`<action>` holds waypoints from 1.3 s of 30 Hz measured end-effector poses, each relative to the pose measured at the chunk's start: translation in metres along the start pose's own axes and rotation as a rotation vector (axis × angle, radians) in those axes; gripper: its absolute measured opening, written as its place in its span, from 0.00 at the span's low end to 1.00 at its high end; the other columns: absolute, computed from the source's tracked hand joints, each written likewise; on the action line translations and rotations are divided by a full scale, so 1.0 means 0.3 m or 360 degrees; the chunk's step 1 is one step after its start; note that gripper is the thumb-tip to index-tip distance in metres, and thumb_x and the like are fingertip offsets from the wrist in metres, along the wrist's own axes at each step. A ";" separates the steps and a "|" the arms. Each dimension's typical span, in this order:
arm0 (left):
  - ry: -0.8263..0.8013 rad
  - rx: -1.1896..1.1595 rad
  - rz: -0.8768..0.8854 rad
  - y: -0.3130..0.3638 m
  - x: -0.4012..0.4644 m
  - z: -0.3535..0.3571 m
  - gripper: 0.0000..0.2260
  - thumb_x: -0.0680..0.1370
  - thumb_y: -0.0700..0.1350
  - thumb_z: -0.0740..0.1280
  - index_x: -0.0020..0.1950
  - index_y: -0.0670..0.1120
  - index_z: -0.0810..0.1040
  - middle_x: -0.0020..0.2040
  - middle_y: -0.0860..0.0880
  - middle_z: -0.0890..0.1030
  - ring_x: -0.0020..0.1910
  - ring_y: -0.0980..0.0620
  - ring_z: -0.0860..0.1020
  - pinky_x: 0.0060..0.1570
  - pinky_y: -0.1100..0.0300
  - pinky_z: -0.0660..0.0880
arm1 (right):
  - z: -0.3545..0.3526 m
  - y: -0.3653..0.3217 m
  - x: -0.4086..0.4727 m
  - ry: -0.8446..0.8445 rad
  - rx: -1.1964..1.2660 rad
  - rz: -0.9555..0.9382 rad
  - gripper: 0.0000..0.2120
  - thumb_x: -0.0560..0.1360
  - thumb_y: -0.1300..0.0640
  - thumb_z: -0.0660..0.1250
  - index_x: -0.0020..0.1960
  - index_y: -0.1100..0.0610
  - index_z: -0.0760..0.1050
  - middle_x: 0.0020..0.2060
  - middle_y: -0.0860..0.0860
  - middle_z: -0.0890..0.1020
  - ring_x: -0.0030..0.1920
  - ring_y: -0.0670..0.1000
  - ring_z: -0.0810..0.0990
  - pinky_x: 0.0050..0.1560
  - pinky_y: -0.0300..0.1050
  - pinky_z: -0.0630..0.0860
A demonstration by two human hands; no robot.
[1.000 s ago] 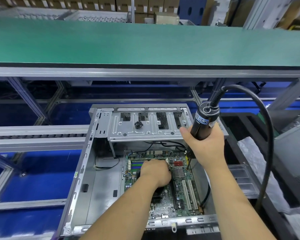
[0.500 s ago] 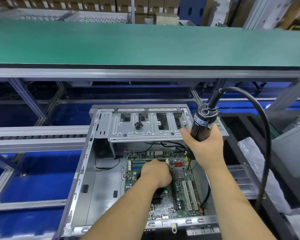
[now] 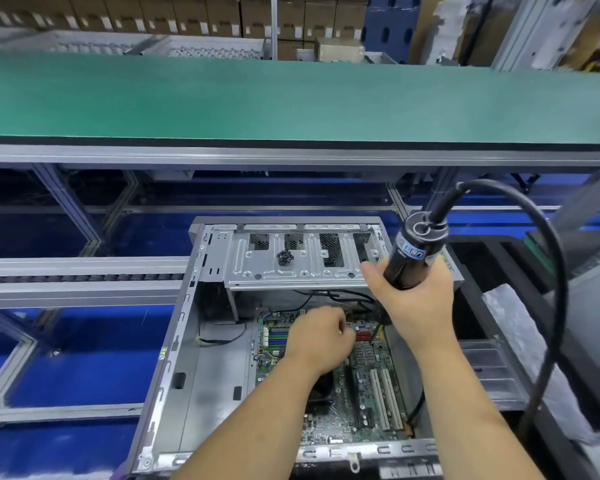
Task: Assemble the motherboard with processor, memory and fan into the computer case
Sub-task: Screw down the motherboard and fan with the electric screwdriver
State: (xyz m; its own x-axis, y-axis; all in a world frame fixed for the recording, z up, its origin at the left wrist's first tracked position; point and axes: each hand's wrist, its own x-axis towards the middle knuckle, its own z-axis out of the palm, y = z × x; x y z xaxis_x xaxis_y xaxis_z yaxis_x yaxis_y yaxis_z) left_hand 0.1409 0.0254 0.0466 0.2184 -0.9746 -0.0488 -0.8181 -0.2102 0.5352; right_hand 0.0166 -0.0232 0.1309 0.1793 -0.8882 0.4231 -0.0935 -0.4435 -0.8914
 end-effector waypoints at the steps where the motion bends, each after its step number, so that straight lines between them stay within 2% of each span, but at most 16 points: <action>1: 0.0290 -0.0105 0.0039 0.012 0.003 -0.034 0.08 0.75 0.50 0.61 0.38 0.49 0.71 0.37 0.53 0.76 0.37 0.49 0.74 0.38 0.54 0.75 | 0.001 -0.008 0.002 0.0040 0.0025 0.0018 0.27 0.63 0.39 0.75 0.41 0.63 0.74 0.33 0.55 0.80 0.36 0.54 0.80 0.41 0.43 0.78; 3: 0.0859 -0.0150 0.0152 0.027 0.026 -0.114 0.08 0.75 0.49 0.61 0.37 0.49 0.70 0.33 0.54 0.72 0.33 0.51 0.70 0.30 0.55 0.69 | 0.004 -0.023 0.008 0.0119 0.0067 0.0064 0.26 0.61 0.38 0.75 0.42 0.60 0.75 0.36 0.54 0.81 0.37 0.52 0.81 0.41 0.38 0.78; 4: 0.1029 -0.0111 0.0195 0.022 0.047 -0.153 0.07 0.75 0.47 0.62 0.38 0.49 0.72 0.34 0.55 0.72 0.34 0.52 0.70 0.29 0.55 0.68 | 0.005 -0.030 0.009 0.0136 0.0086 0.0085 0.25 0.61 0.38 0.75 0.42 0.58 0.76 0.37 0.53 0.82 0.38 0.51 0.81 0.41 0.36 0.78; 5: 0.1074 -0.0080 0.0197 0.009 0.073 -0.194 0.05 0.77 0.46 0.63 0.41 0.48 0.75 0.36 0.54 0.74 0.36 0.51 0.71 0.30 0.55 0.70 | 0.006 -0.034 0.009 0.0138 0.0099 0.0095 0.23 0.61 0.38 0.75 0.42 0.56 0.75 0.38 0.51 0.83 0.38 0.49 0.82 0.41 0.35 0.77; 7: 0.0943 -0.0050 0.0017 -0.038 0.129 -0.263 0.08 0.80 0.43 0.61 0.52 0.48 0.80 0.47 0.50 0.78 0.45 0.47 0.75 0.39 0.51 0.74 | 0.009 -0.037 0.005 0.0133 0.0110 0.0106 0.22 0.61 0.37 0.75 0.42 0.53 0.75 0.38 0.50 0.83 0.38 0.46 0.81 0.41 0.33 0.76; 9: 0.0678 0.0054 -0.0223 -0.093 0.173 -0.305 0.14 0.81 0.41 0.59 0.63 0.49 0.78 0.58 0.46 0.75 0.52 0.43 0.76 0.44 0.51 0.71 | 0.014 -0.032 -0.003 0.0133 0.0121 0.0117 0.24 0.61 0.37 0.75 0.42 0.55 0.76 0.38 0.51 0.82 0.38 0.47 0.81 0.41 0.33 0.76; 12: 0.0362 0.0204 -0.0319 -0.126 0.198 -0.323 0.16 0.82 0.40 0.58 0.67 0.51 0.77 0.63 0.44 0.72 0.56 0.40 0.76 0.49 0.48 0.73 | 0.018 -0.021 -0.013 0.0117 0.0135 0.0100 0.27 0.62 0.38 0.76 0.44 0.60 0.75 0.38 0.55 0.81 0.39 0.54 0.80 0.41 0.36 0.77; 14: 0.0272 0.0314 -0.0289 -0.131 0.201 -0.319 0.15 0.81 0.40 0.59 0.64 0.50 0.79 0.61 0.44 0.73 0.55 0.39 0.77 0.49 0.49 0.74 | 0.016 -0.023 -0.015 0.0109 0.0149 0.0085 0.27 0.63 0.38 0.76 0.44 0.60 0.74 0.38 0.56 0.81 0.40 0.55 0.80 0.41 0.38 0.77; 16: 0.0296 0.0389 -0.0263 -0.129 0.198 -0.320 0.13 0.80 0.37 0.60 0.58 0.47 0.81 0.57 0.45 0.75 0.51 0.40 0.78 0.43 0.51 0.73 | 0.012 -0.030 -0.013 0.0117 0.0179 0.0085 0.26 0.63 0.39 0.76 0.44 0.60 0.75 0.38 0.56 0.81 0.39 0.54 0.81 0.41 0.37 0.78; 20: 0.0369 0.0537 -0.0243 -0.105 0.194 -0.334 0.13 0.76 0.33 0.63 0.48 0.47 0.84 0.45 0.47 0.78 0.39 0.45 0.75 0.37 0.55 0.69 | 0.007 -0.042 -0.009 0.0114 0.0215 0.0089 0.27 0.63 0.40 0.76 0.45 0.63 0.76 0.38 0.55 0.81 0.37 0.46 0.80 0.41 0.33 0.77; 24: 0.0336 0.0660 -0.0223 -0.088 0.188 -0.339 0.12 0.73 0.31 0.64 0.40 0.47 0.81 0.39 0.47 0.76 0.38 0.44 0.76 0.35 0.56 0.68 | 0.007 -0.049 -0.010 0.0121 0.0221 0.0085 0.27 0.63 0.40 0.76 0.45 0.62 0.76 0.38 0.54 0.82 0.38 0.46 0.80 0.42 0.33 0.76; 29: 0.0338 0.0708 -0.0189 -0.092 0.182 -0.340 0.11 0.74 0.33 0.64 0.43 0.47 0.80 0.42 0.48 0.78 0.40 0.44 0.77 0.38 0.56 0.71 | 0.006 -0.047 -0.007 0.0105 0.0213 0.0062 0.28 0.63 0.40 0.76 0.45 0.64 0.75 0.37 0.56 0.80 0.40 0.55 0.80 0.42 0.35 0.77; 33: 0.0332 0.0741 -0.0177 -0.091 0.179 -0.339 0.10 0.74 0.34 0.65 0.45 0.48 0.80 0.44 0.49 0.80 0.42 0.44 0.78 0.39 0.56 0.71 | 0.006 -0.050 -0.007 0.0098 0.0219 0.0066 0.28 0.64 0.40 0.76 0.44 0.65 0.75 0.37 0.57 0.80 0.40 0.57 0.79 0.42 0.36 0.77; 39: 0.0388 0.0882 -0.0150 -0.085 0.175 -0.320 0.11 0.73 0.32 0.65 0.38 0.48 0.72 0.41 0.49 0.77 0.41 0.46 0.77 0.39 0.56 0.68 | 0.012 -0.048 -0.006 0.0102 0.0204 0.0089 0.30 0.63 0.39 0.76 0.45 0.65 0.74 0.38 0.61 0.80 0.42 0.61 0.79 0.46 0.51 0.79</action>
State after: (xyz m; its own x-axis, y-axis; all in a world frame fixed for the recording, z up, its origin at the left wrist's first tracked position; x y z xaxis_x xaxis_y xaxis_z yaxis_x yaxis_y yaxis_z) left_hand 0.2242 -0.0132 0.1115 0.3651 -0.9180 0.1548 -0.9301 -0.3671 0.0166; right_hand 0.0211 -0.0148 0.1424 0.1141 -0.9187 0.3782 0.0248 -0.3779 -0.9255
